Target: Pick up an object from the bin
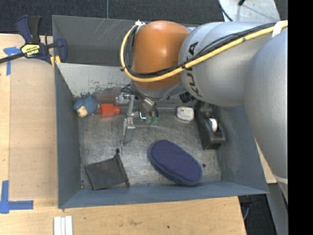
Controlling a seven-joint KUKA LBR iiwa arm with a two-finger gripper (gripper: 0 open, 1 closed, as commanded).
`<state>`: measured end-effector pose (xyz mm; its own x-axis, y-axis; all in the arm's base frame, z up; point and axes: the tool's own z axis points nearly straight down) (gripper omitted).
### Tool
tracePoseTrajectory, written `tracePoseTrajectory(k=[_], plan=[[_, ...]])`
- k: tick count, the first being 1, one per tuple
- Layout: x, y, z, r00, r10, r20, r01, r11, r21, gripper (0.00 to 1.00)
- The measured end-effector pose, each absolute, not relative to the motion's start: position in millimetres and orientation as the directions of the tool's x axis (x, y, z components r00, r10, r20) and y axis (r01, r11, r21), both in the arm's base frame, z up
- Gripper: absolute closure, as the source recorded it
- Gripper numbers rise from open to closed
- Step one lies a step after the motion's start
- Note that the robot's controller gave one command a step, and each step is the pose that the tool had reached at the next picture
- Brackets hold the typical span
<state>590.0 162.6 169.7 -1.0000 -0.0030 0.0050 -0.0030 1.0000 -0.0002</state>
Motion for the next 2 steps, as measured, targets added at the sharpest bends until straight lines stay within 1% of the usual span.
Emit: tracePoseTrajectory(k=[1,2], plan=[[533.6,201.5,69.8,-1.000,0.009,-0.009,0.009,1.000,0.004,0.00],[489.0,227.9,123.9,-1.000,0.022,-0.002,0.022,1.000,0.001,0.00]])
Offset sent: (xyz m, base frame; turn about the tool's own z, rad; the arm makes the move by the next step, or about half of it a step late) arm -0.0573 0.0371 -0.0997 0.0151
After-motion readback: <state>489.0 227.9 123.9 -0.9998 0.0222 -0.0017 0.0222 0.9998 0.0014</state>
